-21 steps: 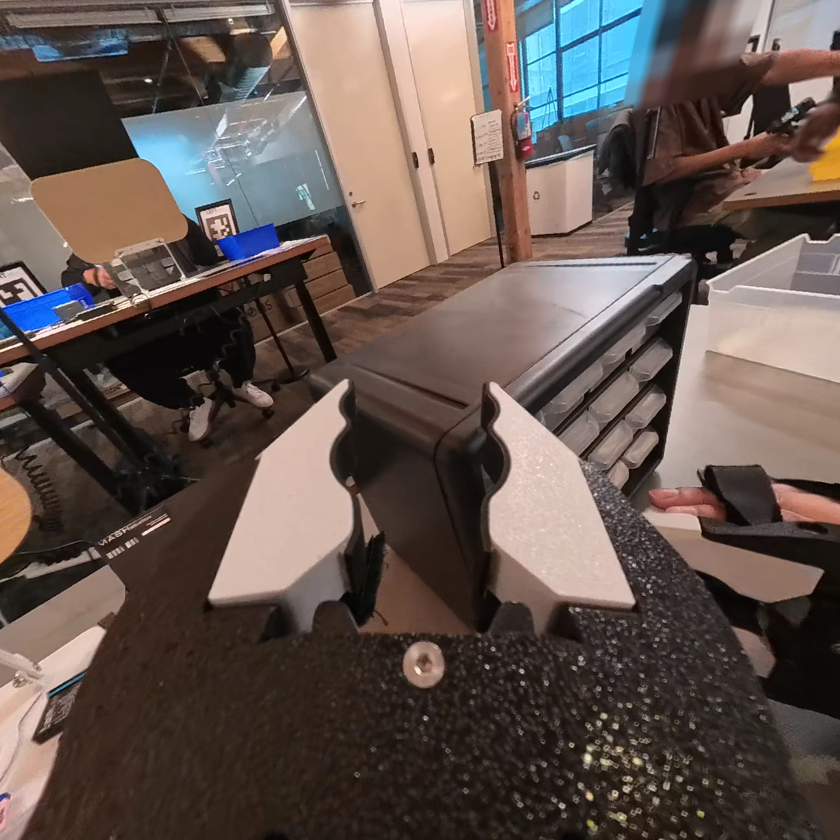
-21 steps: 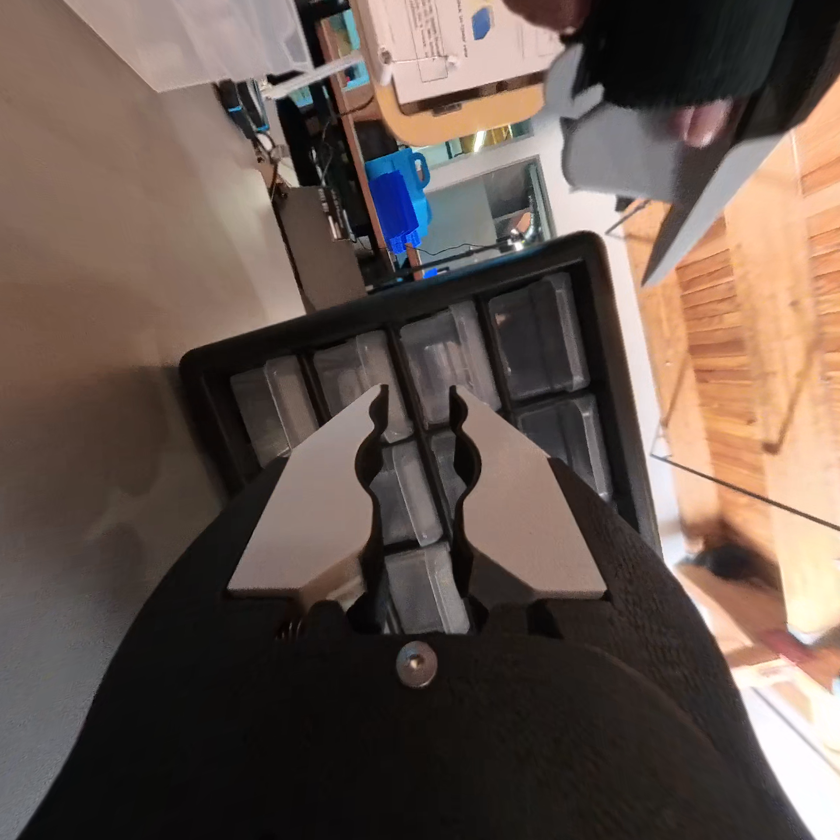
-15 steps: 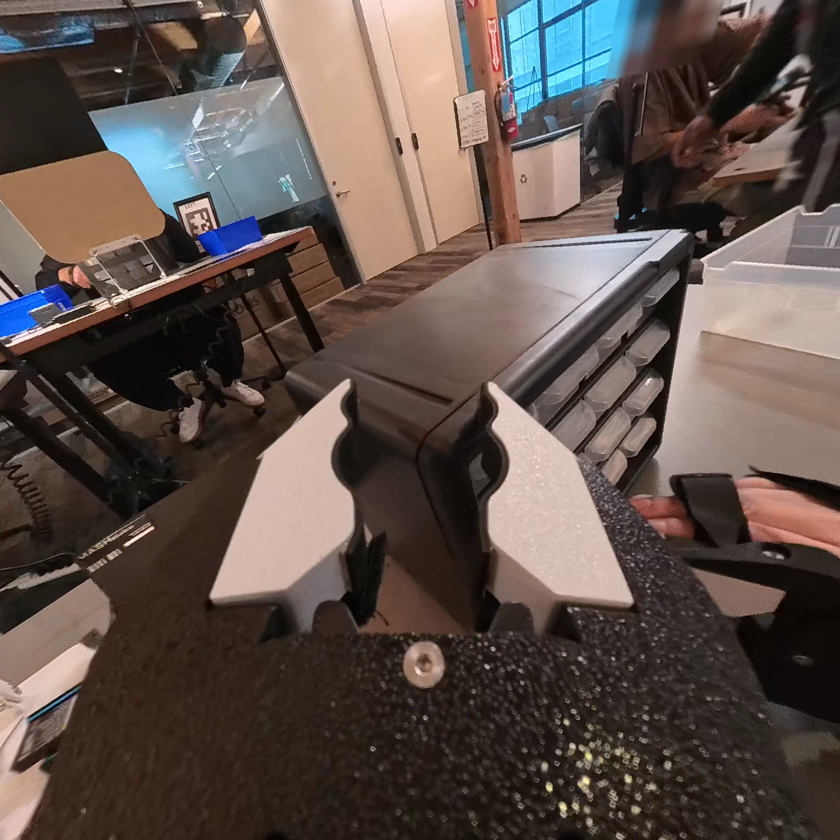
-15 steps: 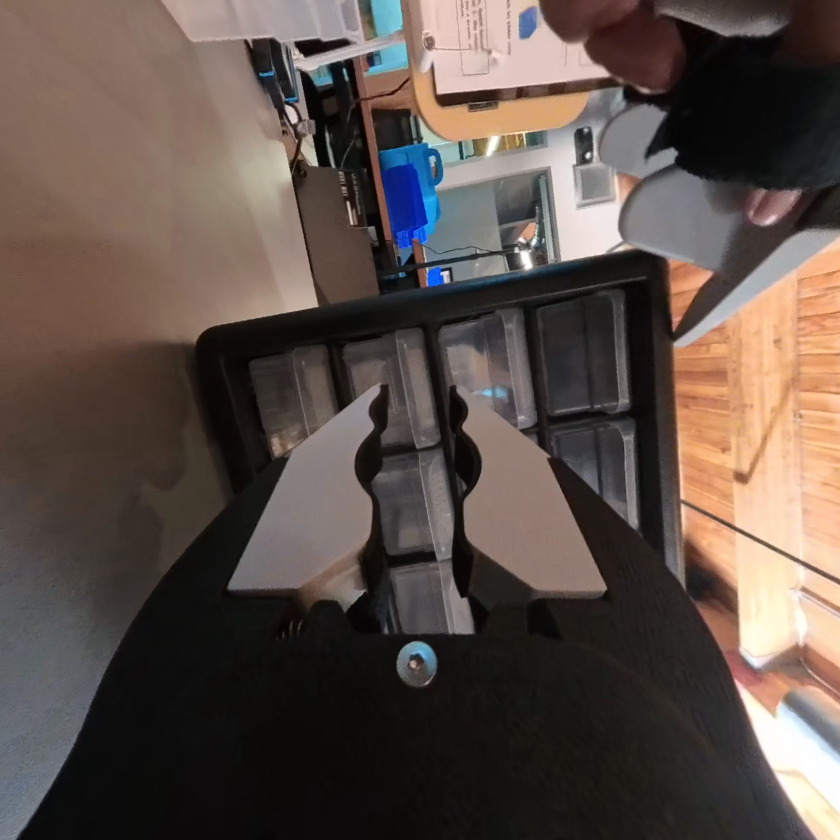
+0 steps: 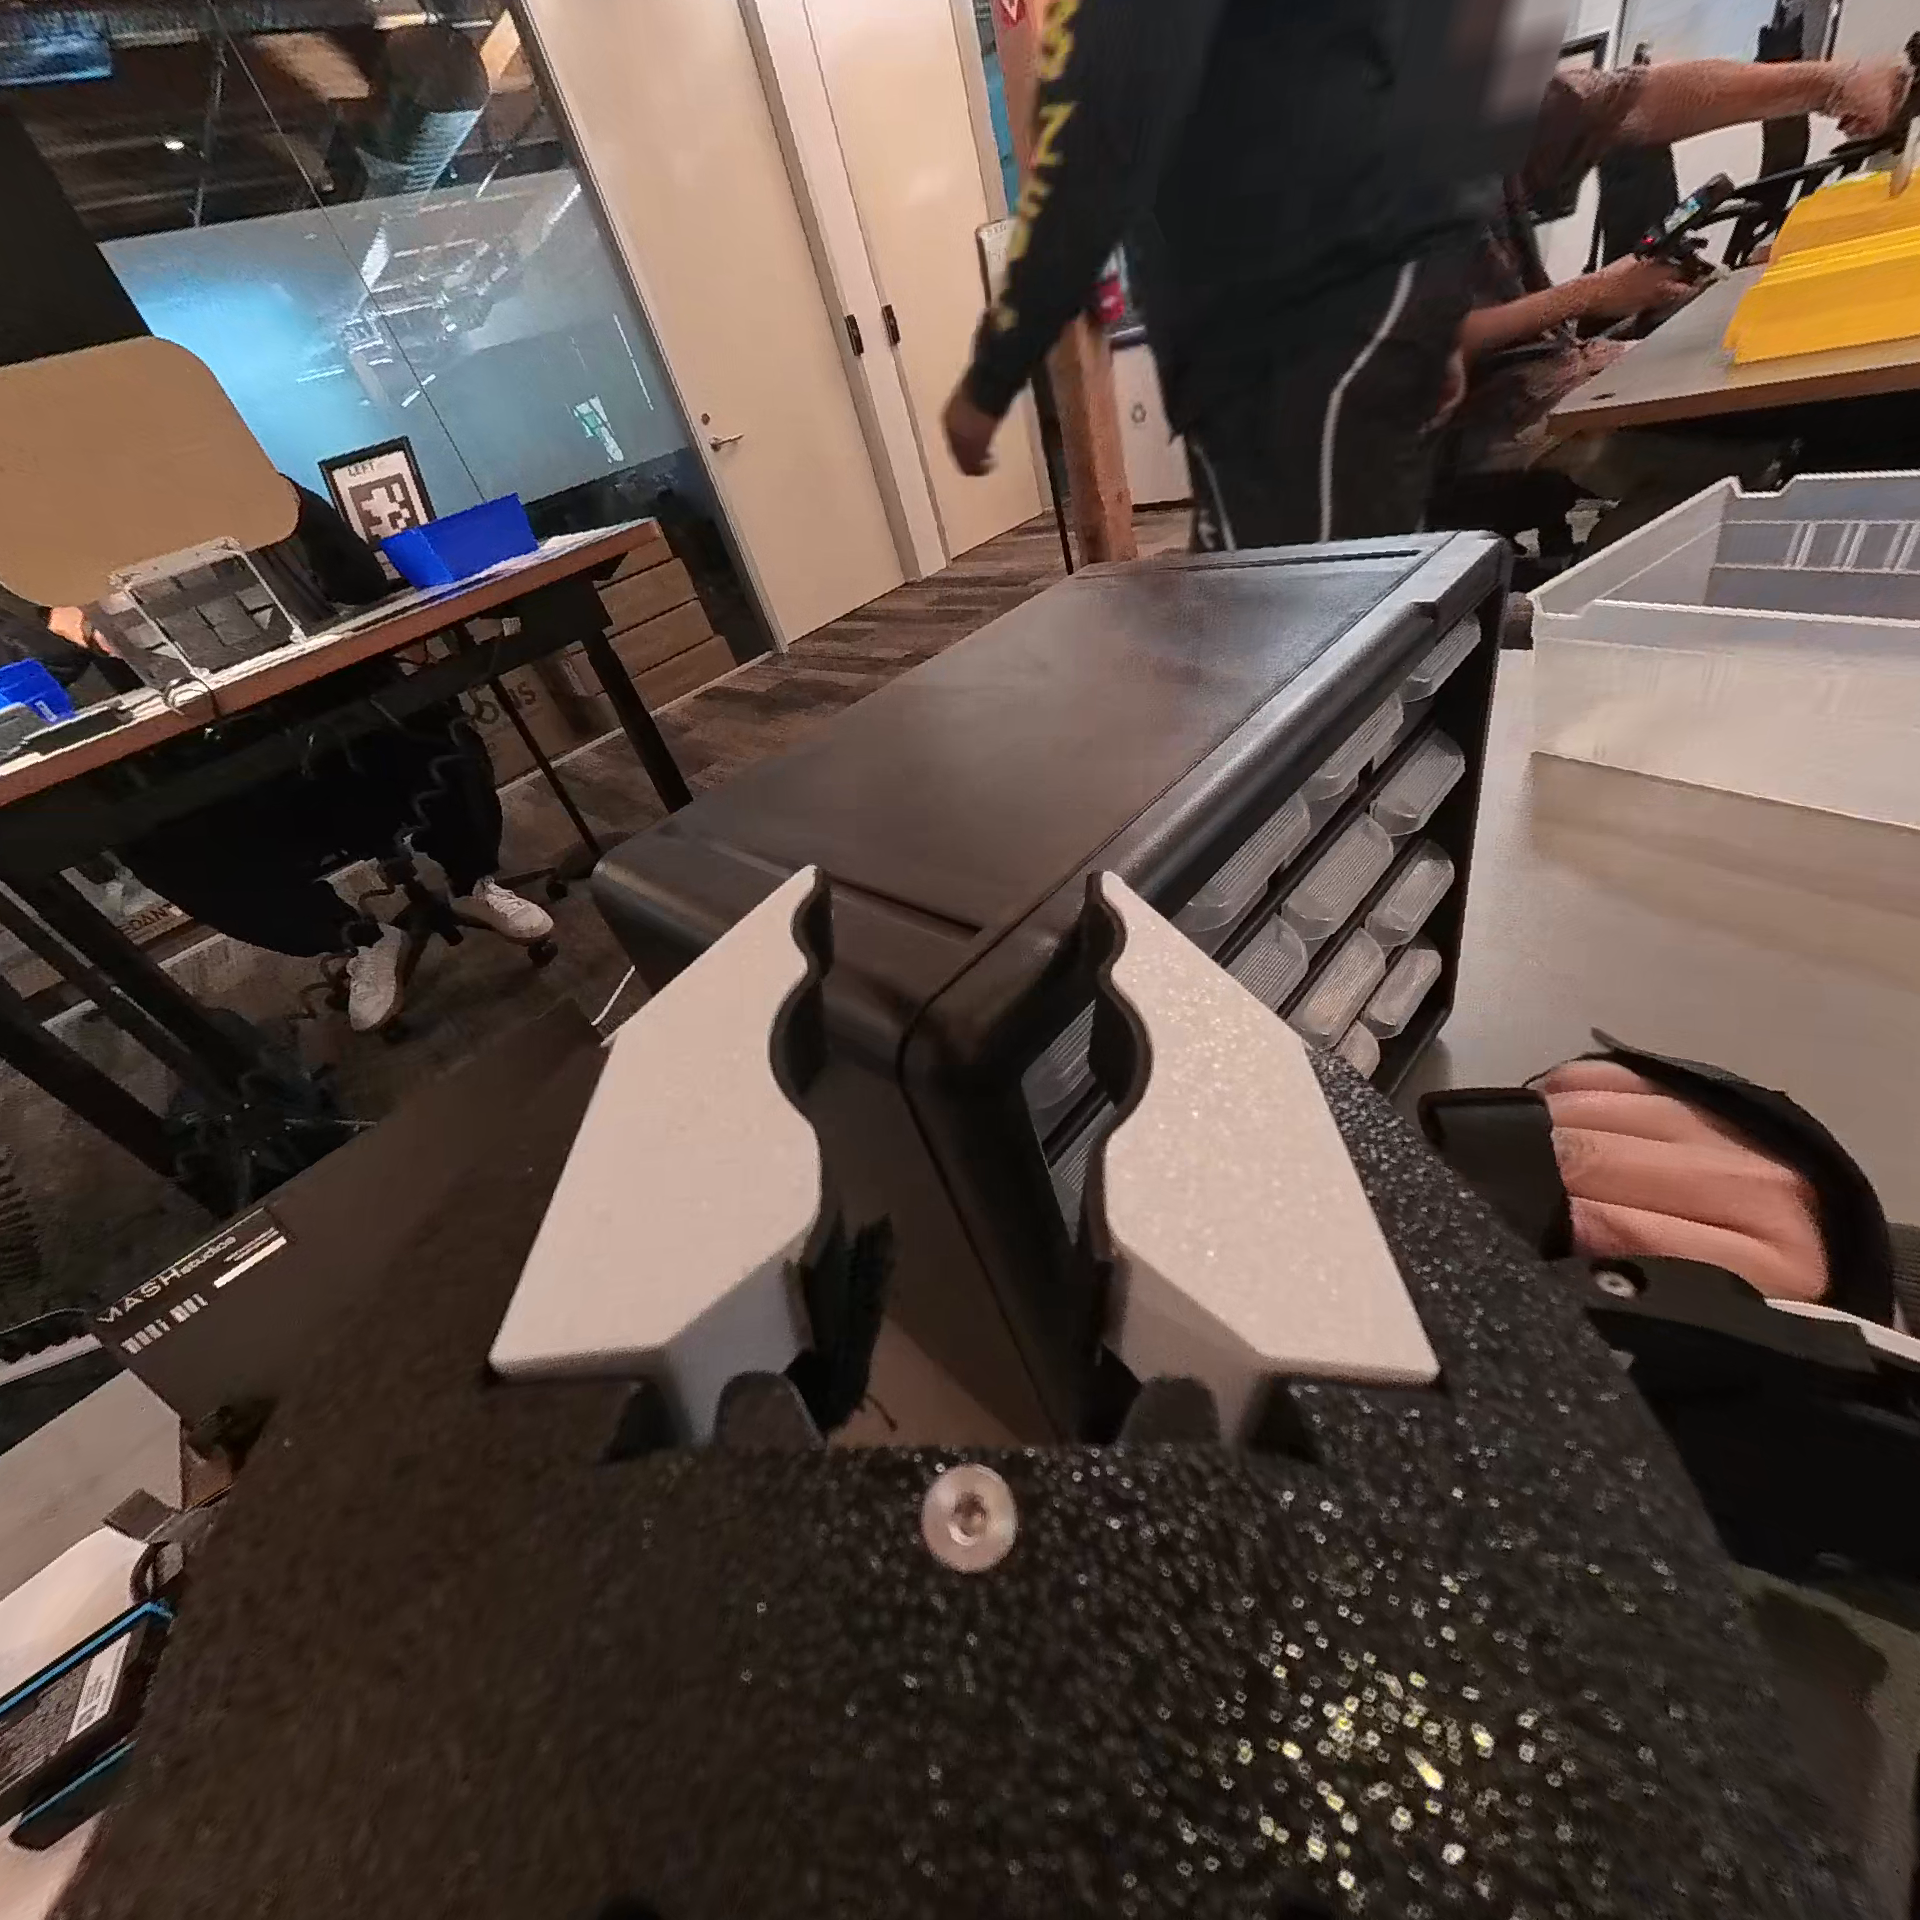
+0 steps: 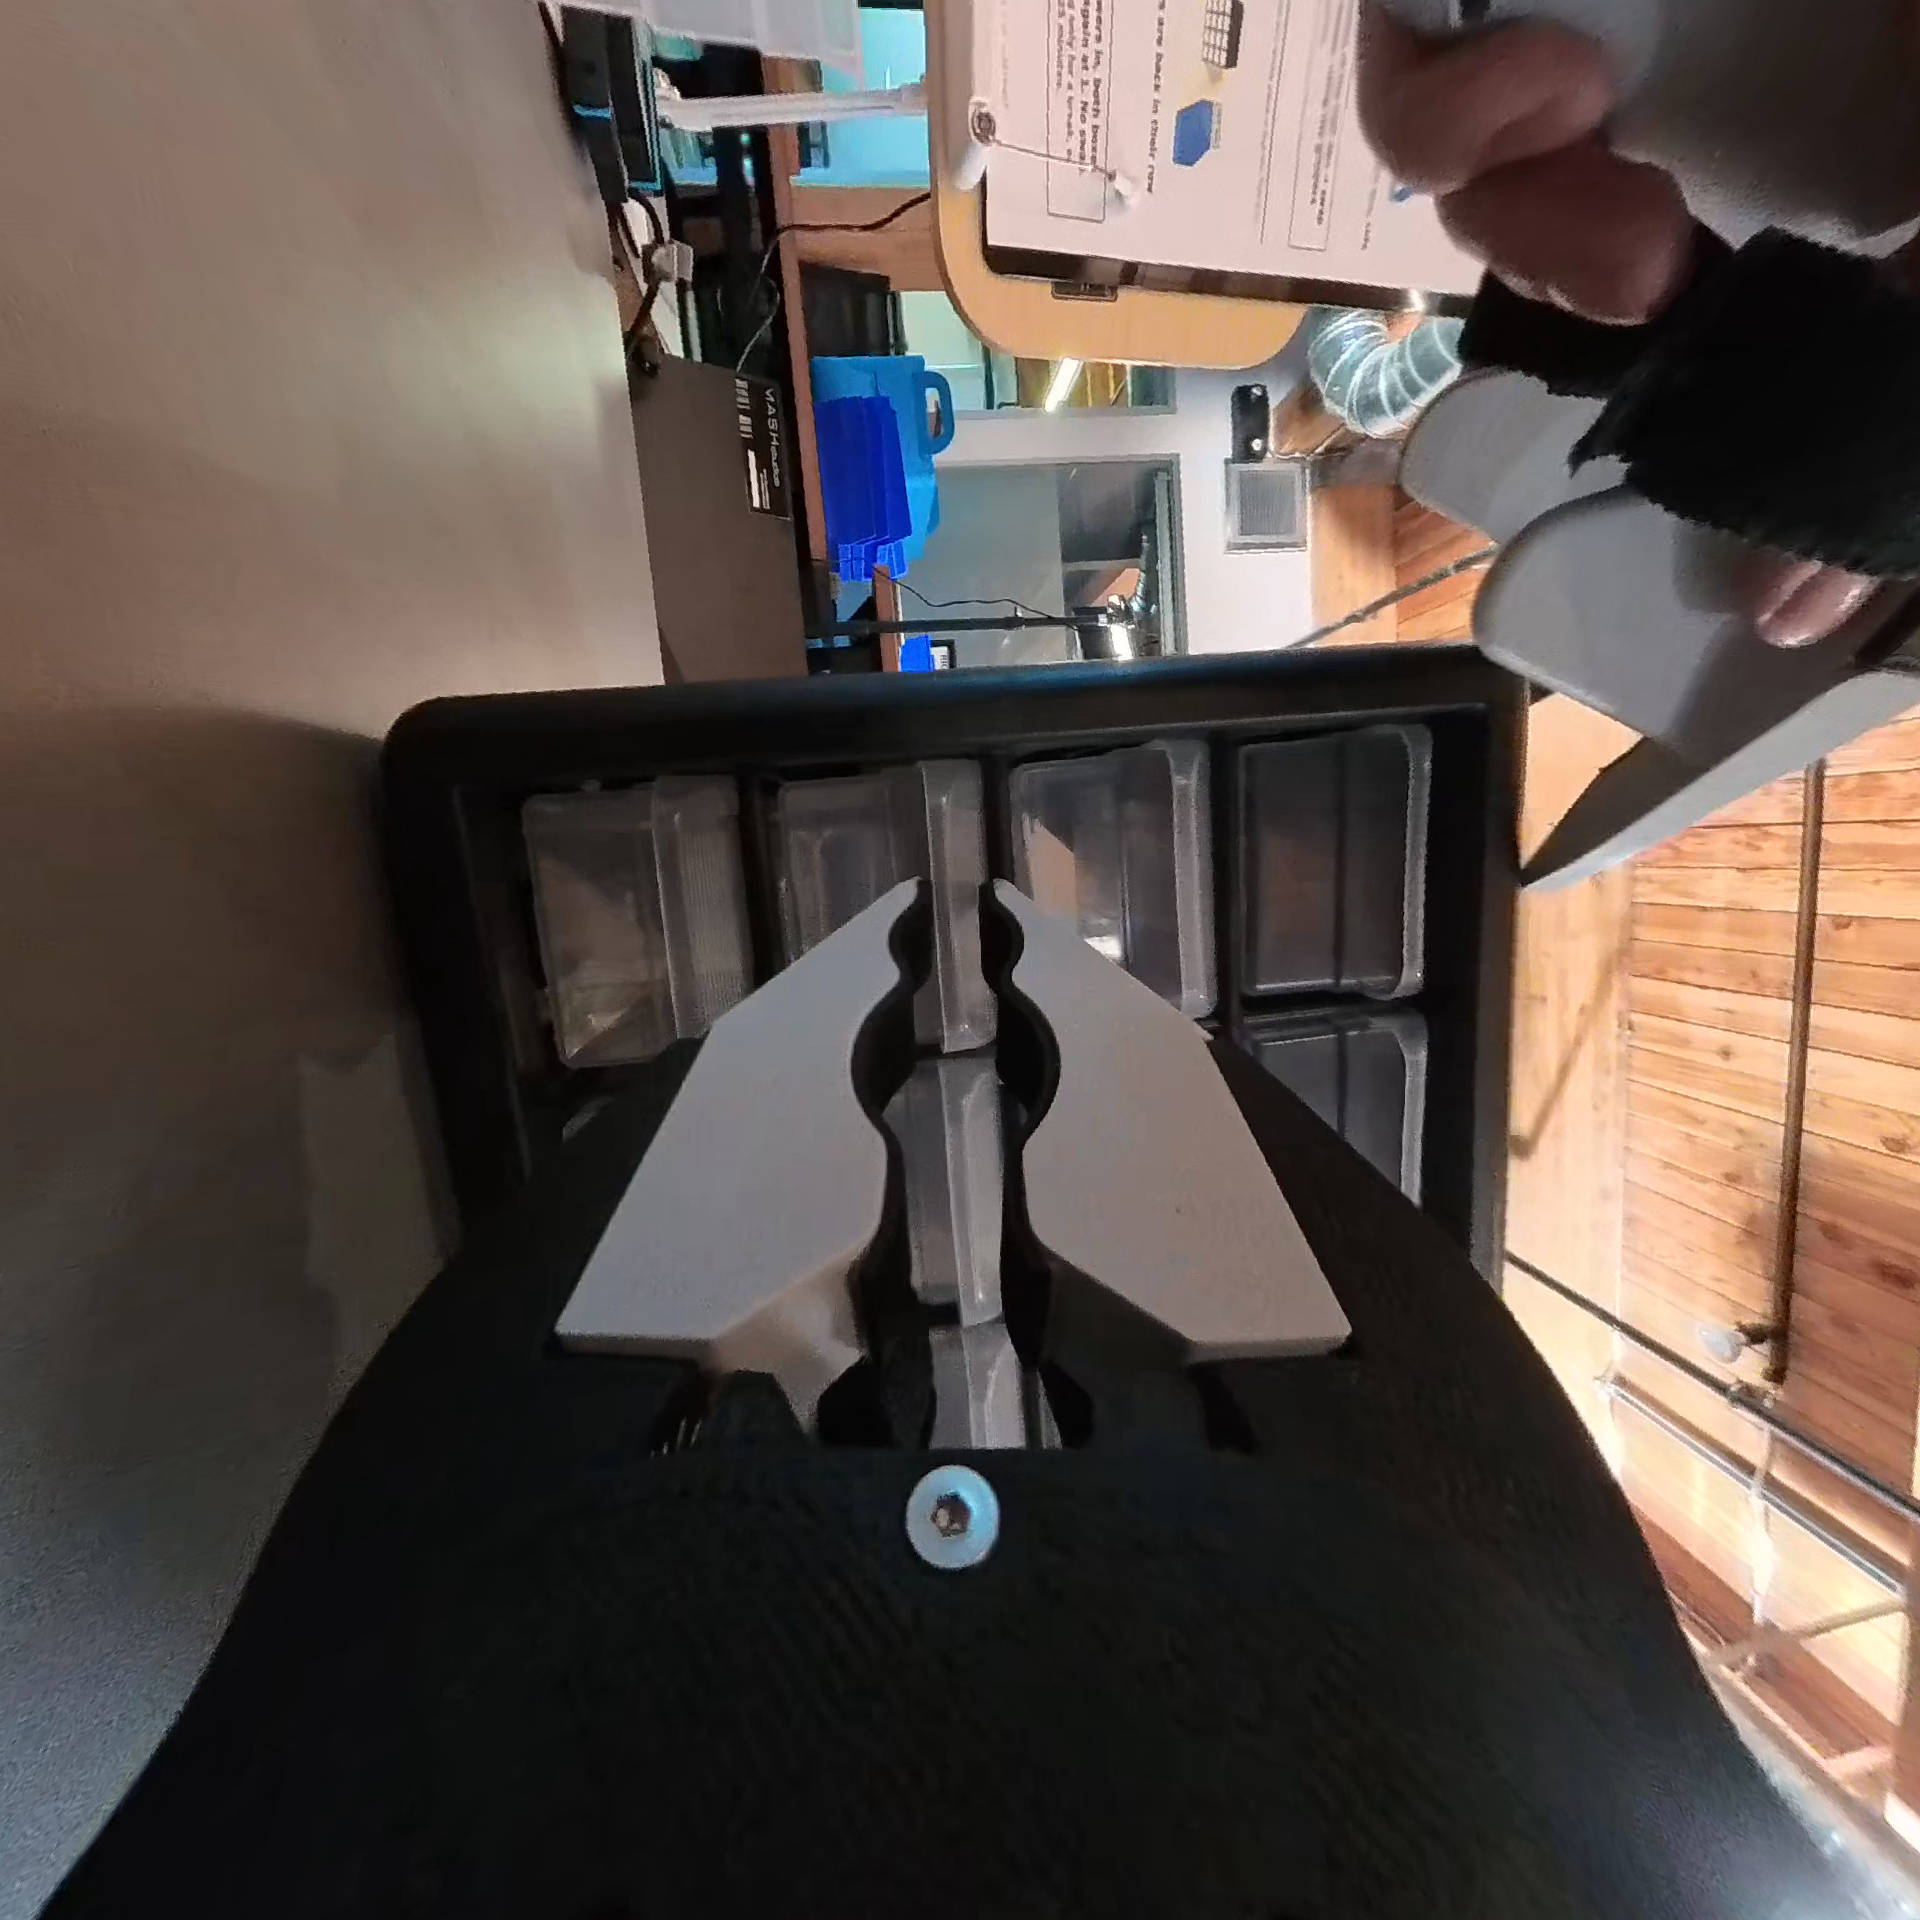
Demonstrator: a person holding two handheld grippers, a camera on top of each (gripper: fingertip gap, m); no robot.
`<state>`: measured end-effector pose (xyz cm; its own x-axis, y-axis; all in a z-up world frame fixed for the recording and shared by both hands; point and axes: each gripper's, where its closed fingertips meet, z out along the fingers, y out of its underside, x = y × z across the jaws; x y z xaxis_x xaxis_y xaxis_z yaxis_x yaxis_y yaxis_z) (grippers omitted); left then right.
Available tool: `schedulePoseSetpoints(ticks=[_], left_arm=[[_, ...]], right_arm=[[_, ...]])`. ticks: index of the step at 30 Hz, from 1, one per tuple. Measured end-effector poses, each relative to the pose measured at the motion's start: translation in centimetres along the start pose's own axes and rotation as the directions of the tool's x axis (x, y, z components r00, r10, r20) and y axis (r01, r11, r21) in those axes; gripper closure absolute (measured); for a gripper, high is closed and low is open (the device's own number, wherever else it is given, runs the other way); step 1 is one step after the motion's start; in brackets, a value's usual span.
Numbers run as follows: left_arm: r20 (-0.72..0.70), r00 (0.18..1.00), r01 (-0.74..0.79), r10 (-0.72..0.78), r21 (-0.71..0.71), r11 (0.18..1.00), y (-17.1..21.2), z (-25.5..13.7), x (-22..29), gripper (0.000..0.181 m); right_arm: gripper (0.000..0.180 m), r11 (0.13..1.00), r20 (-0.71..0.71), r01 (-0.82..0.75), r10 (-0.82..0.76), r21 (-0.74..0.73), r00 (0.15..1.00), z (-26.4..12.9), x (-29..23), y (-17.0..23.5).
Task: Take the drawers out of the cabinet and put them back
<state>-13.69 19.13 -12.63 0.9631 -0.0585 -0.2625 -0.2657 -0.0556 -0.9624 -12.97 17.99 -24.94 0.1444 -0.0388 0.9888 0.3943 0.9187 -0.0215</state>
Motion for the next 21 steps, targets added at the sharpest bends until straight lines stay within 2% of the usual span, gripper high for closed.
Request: schedulePoseSetpoints(ticks=[11, 21], left_arm=[[0.005, 0.999, -0.034, 0.034, -0.007, 0.999, -0.3, 0.5, 0.7, 0.135], [-0.005, 1.000, -0.004, 0.004, 0.000, 1.000, -0.2, 0.7, 0.6, 0.134]], right_arm=[[0.174, 0.999, -0.011, 0.028, -0.028, 0.029, 1.000, -1.8, 0.3, -0.9], [0.174, 0.995, -0.028, 0.047, -0.044, 0.084, 0.999, -6.4, 1.1, -2.5]])
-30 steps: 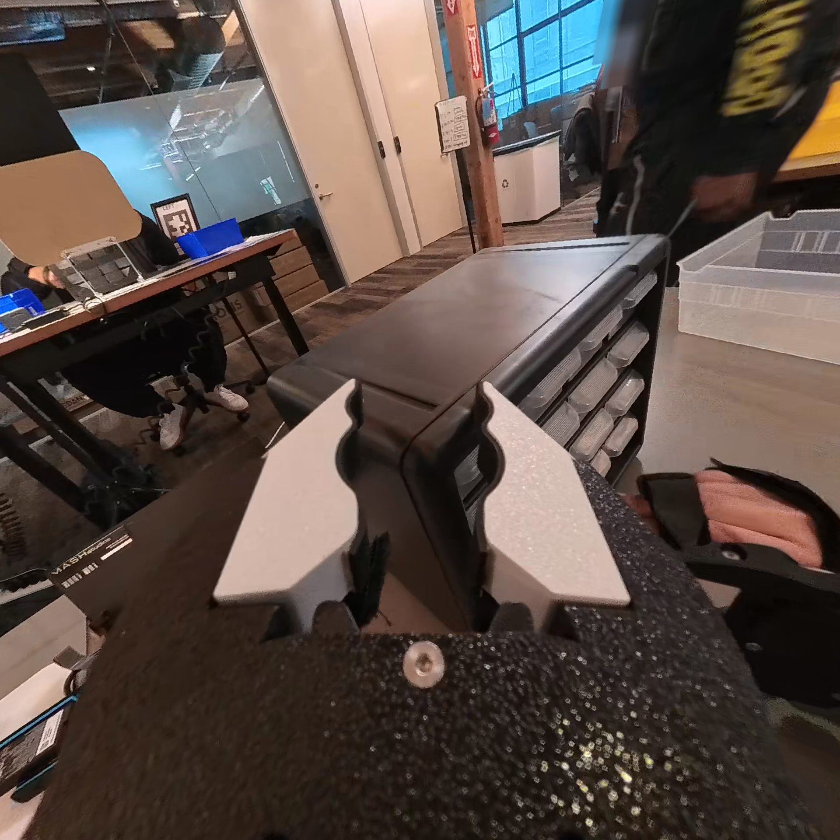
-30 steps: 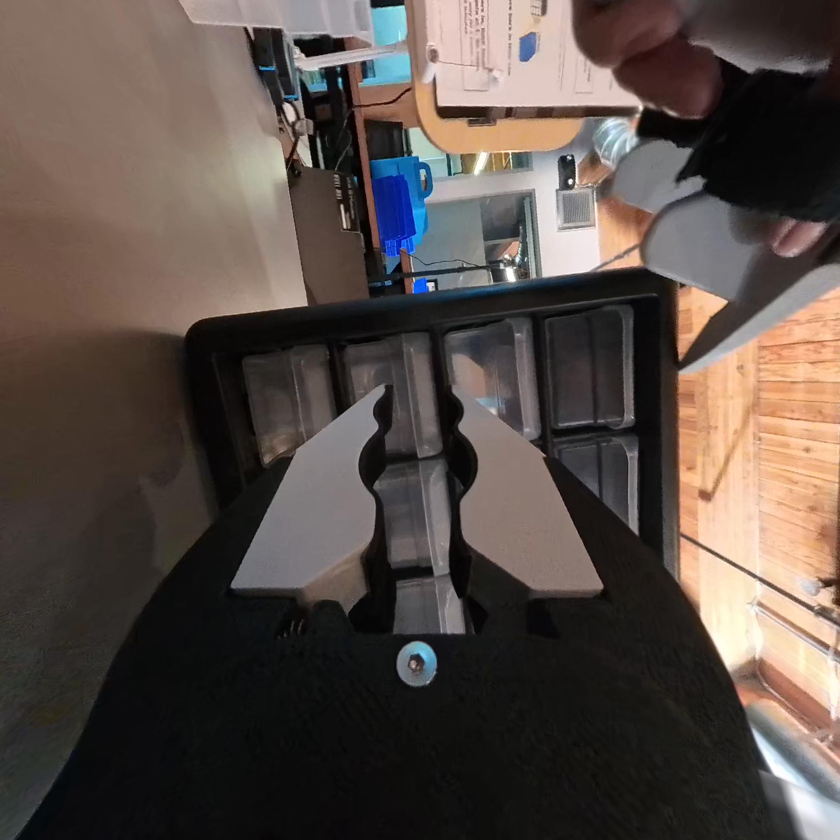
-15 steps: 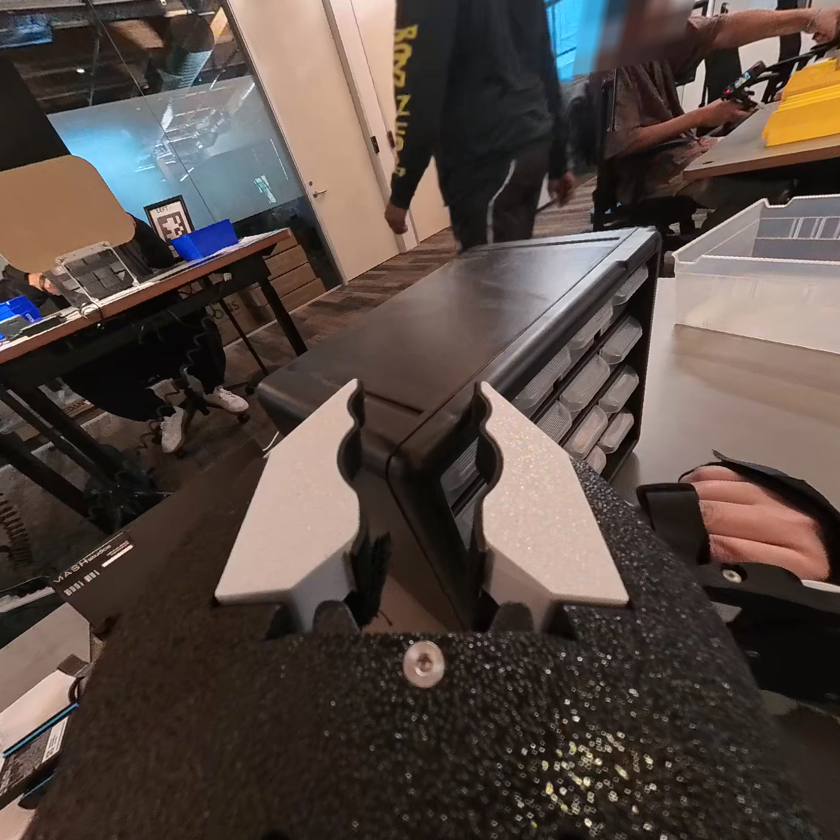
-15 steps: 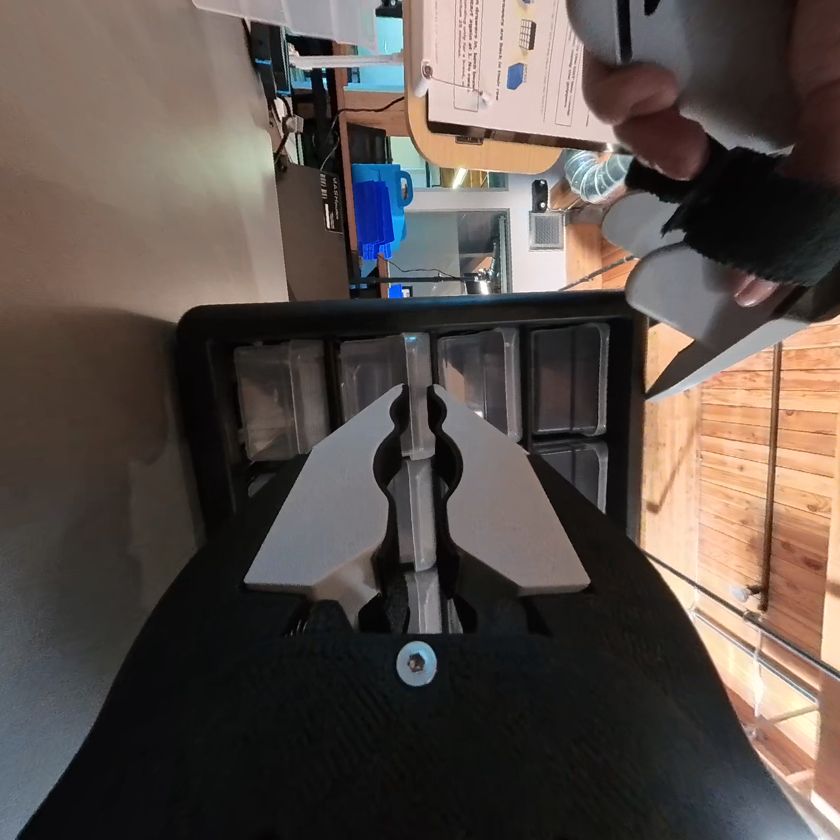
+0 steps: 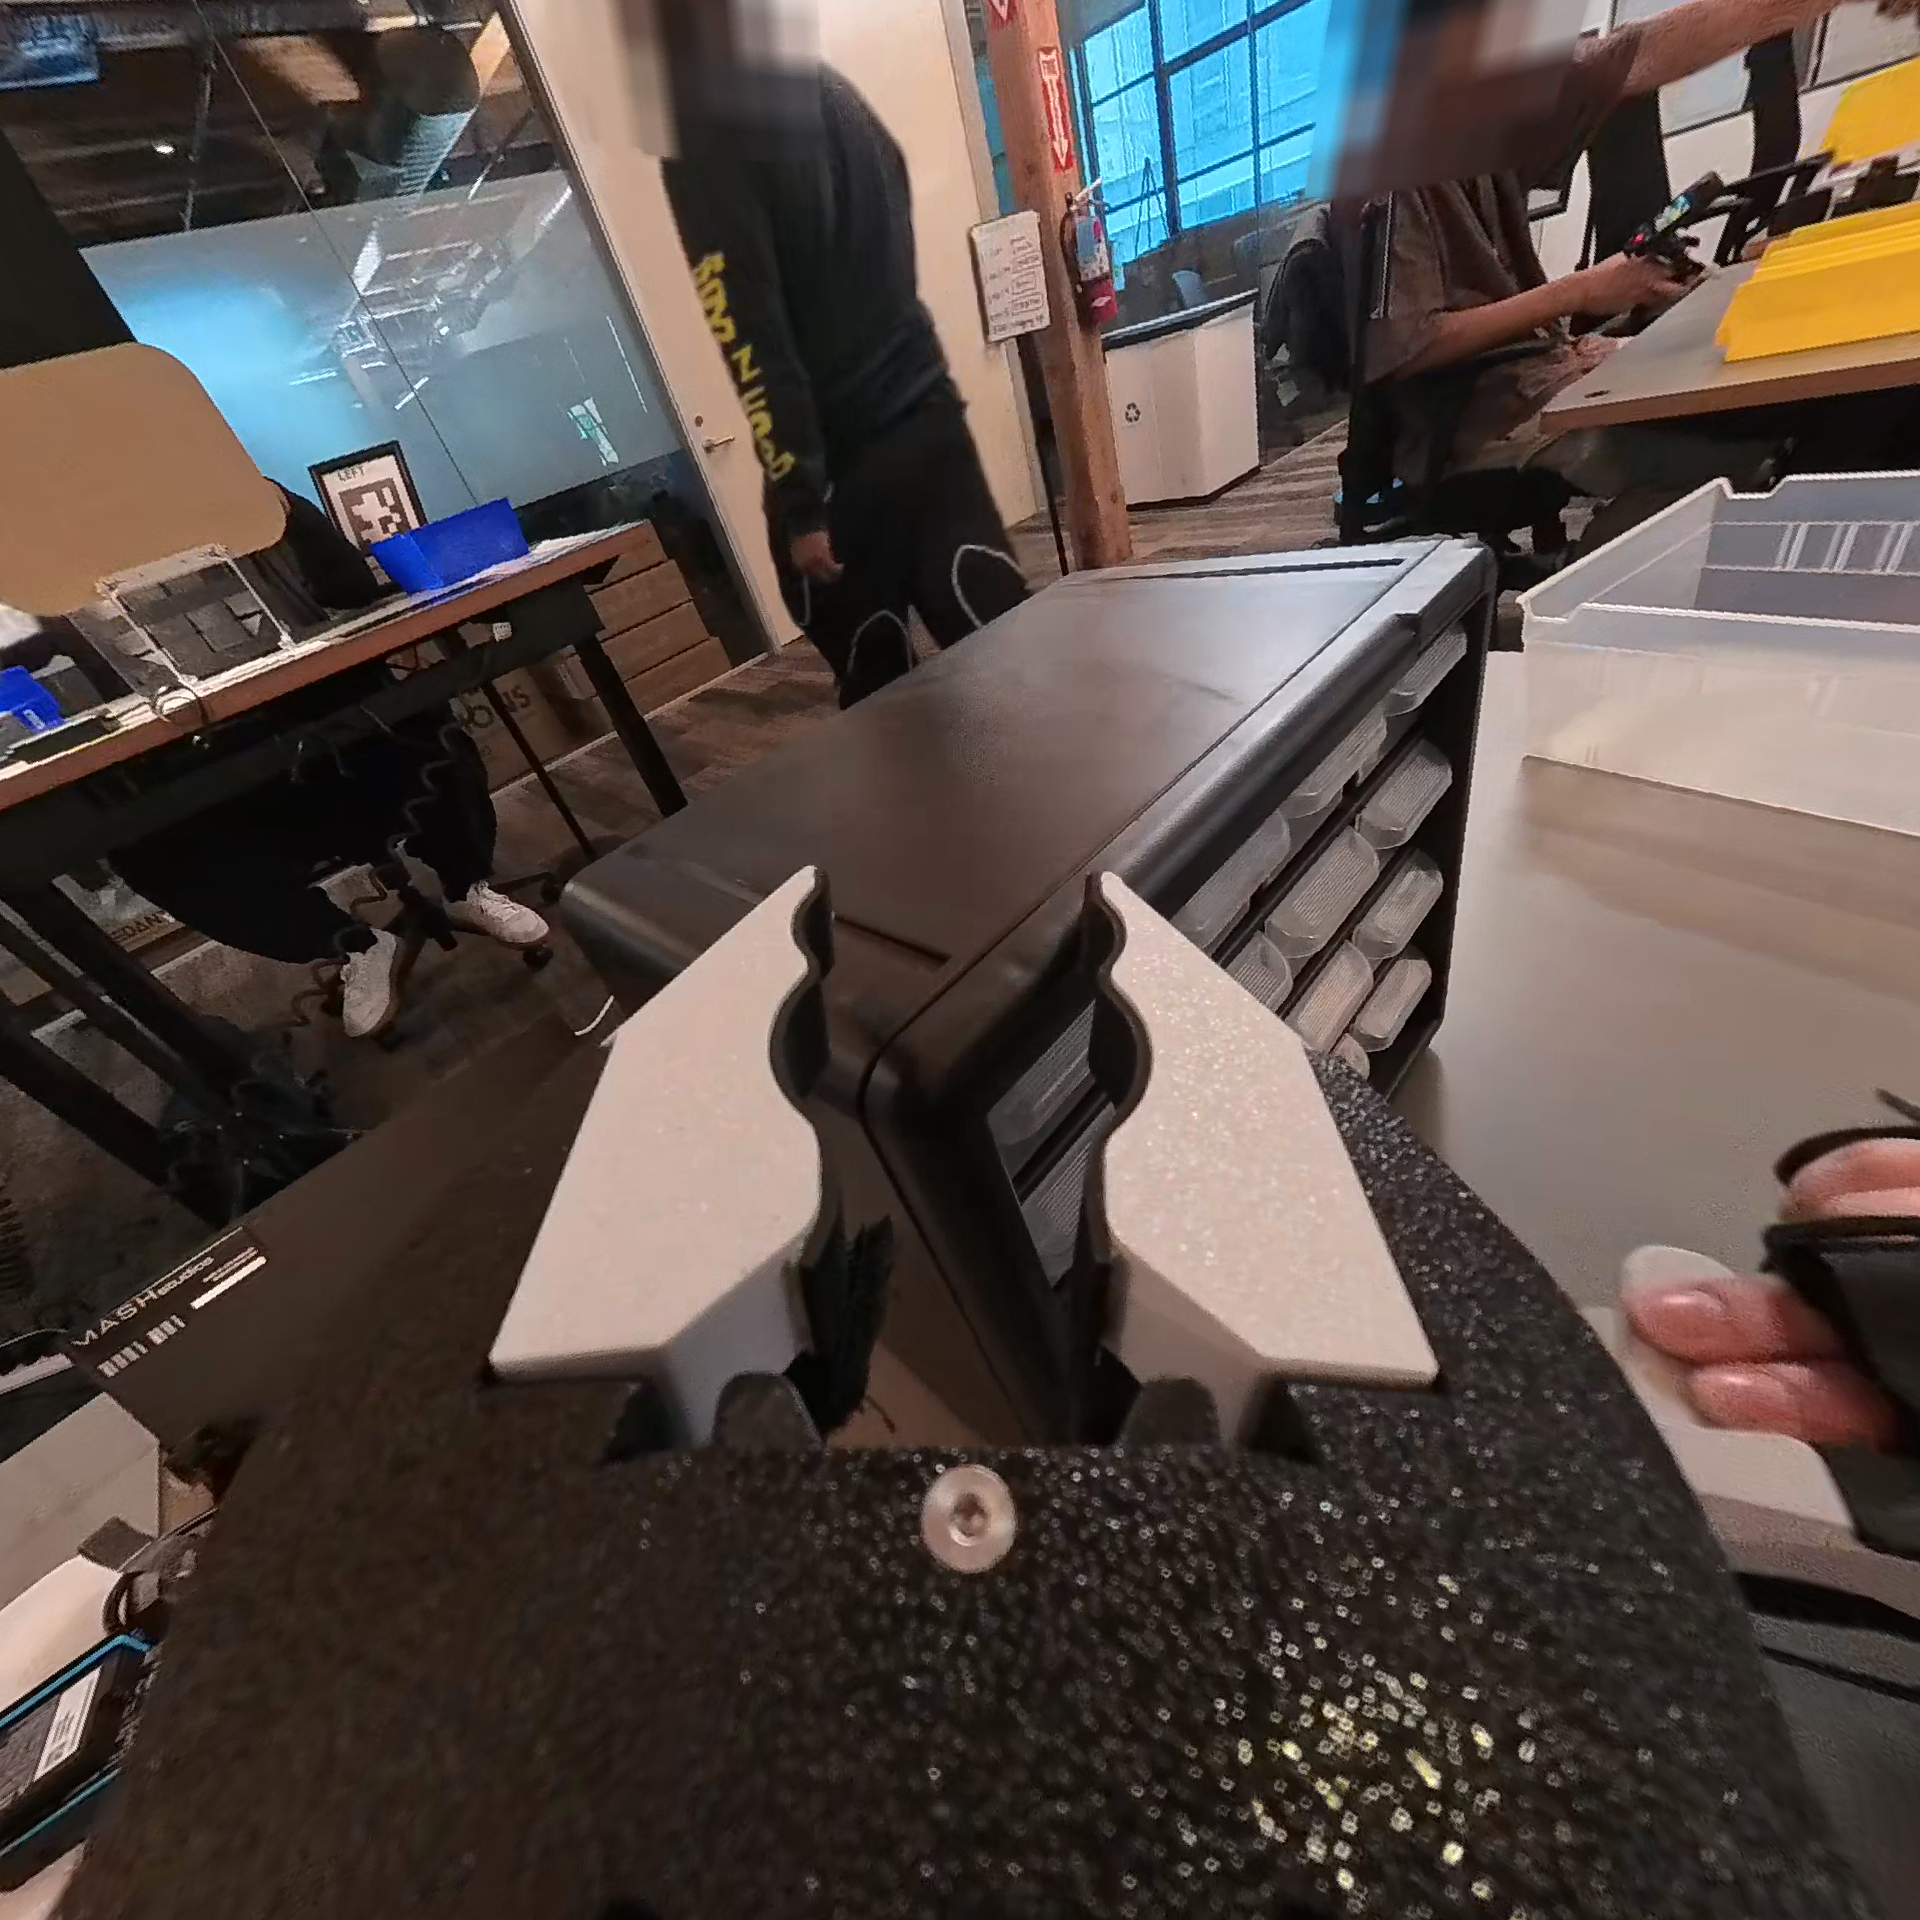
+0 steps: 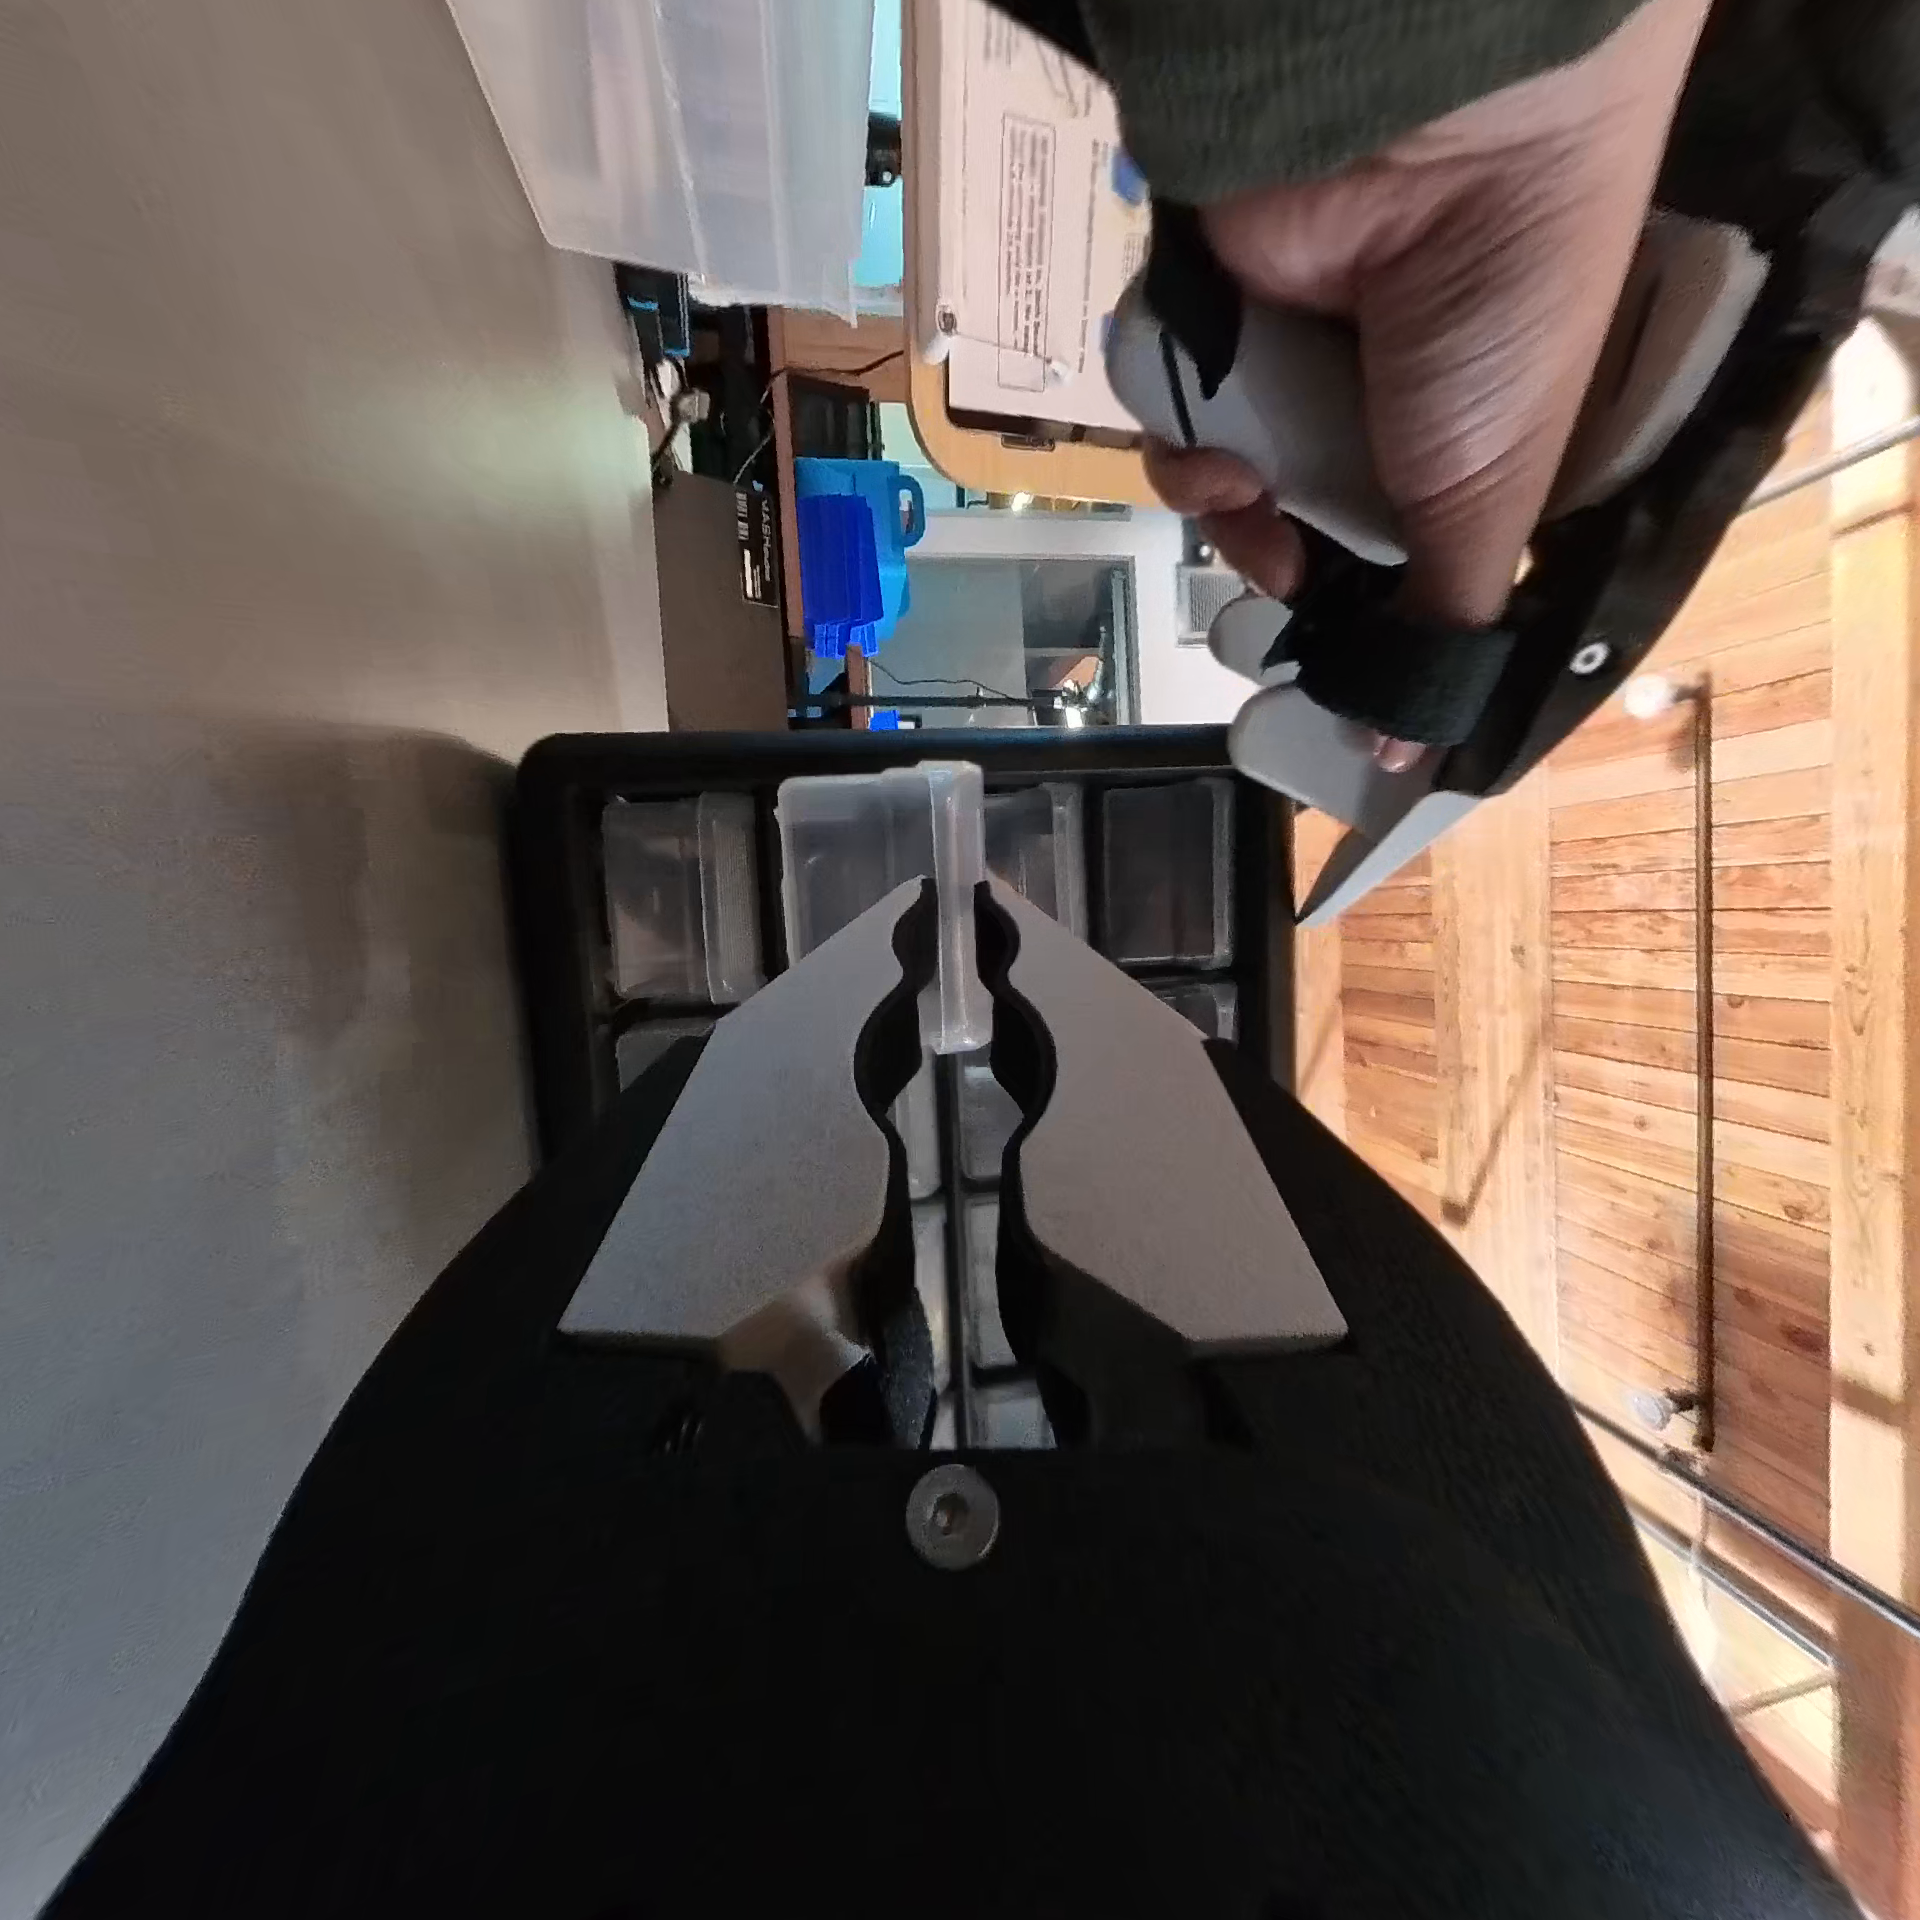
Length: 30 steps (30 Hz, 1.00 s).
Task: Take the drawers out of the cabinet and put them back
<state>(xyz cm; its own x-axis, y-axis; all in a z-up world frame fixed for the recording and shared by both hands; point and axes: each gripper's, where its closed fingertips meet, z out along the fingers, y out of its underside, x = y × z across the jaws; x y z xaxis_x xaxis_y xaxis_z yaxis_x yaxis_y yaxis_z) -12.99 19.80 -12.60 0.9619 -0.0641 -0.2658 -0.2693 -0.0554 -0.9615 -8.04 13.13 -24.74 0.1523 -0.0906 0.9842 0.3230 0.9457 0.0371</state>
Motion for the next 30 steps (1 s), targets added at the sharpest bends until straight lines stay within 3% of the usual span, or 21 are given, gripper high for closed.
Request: schedulePoseSetpoints(ticks=[19, 30], left_arm=[[0.012, 1.000, -0.016, 0.016, -0.005, 1.000, -0.2, 0.2, 0.2, 0.135], [0.014, 1.000, -0.022, 0.022, -0.009, 1.000, -0.2, 0.3, 0.3, 0.136]], right_arm=[[0.179, 0.999, -0.047, -0.041, 0.042, 0.025, 0.998, -6.6, 3.6, -1.8], [0.175, 0.999, 0.141, 0.008, -0.013, 0.041, 0.990, -9.8, -0.5, -1.1]])
